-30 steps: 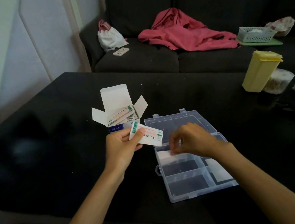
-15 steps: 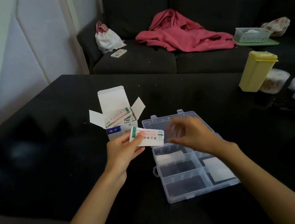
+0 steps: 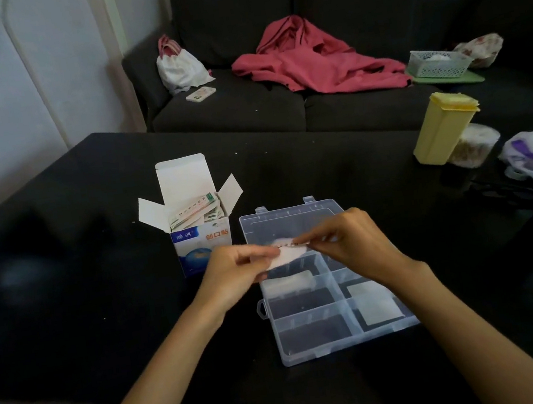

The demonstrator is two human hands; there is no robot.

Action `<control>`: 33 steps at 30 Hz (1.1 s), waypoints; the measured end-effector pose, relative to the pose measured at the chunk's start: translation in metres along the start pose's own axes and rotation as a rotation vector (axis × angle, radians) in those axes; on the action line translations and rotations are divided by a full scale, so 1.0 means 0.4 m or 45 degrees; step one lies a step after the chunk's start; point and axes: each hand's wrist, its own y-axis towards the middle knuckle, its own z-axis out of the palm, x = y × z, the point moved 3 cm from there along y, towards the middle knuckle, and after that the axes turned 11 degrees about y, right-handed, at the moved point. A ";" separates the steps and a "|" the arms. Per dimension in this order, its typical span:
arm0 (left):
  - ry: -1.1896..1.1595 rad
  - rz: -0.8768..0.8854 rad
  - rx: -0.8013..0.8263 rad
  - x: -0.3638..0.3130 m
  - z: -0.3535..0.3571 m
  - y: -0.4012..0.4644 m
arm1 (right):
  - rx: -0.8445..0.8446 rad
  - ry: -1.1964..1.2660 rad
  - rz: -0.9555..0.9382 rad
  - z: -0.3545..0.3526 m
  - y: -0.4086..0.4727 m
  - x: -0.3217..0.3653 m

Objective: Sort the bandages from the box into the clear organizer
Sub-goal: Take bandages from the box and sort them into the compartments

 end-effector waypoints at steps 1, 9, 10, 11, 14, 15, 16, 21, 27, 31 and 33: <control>0.195 0.089 -0.049 0.004 -0.002 0.004 | 0.007 -0.008 0.027 -0.004 -0.002 -0.009; 0.974 0.416 -0.216 0.004 0.061 0.008 | -0.353 0.364 0.395 -0.059 -0.004 -0.063; 1.054 0.450 -0.231 -0.003 0.063 0.008 | -0.367 0.459 0.458 -0.061 -0.005 -0.064; 1.124 0.476 -0.233 -0.009 0.063 0.007 | -0.364 0.565 0.523 -0.064 -0.006 -0.066; 1.321 0.560 -0.148 -0.021 0.063 0.005 | -0.263 0.781 0.690 -0.069 -0.007 -0.069; 1.364 0.583 -0.117 -0.022 0.062 0.006 | -0.217 0.768 0.719 -0.070 -0.007 -0.068; 1.381 0.591 -0.097 -0.023 0.058 0.007 | -0.183 0.737 0.737 -0.070 -0.007 -0.068; 1.284 0.573 -0.044 -0.023 0.020 0.022 | -0.193 0.698 0.755 -0.076 -0.007 -0.065; 1.490 0.679 0.062 -0.020 0.027 0.019 | -0.041 0.613 0.804 -0.055 -0.011 -0.064; 1.458 0.636 -0.099 -0.031 0.018 0.012 | -0.027 0.553 0.809 -0.046 -0.012 -0.061; 1.369 0.597 -0.224 -0.036 0.001 0.002 | -0.008 0.565 0.793 -0.027 -0.004 -0.050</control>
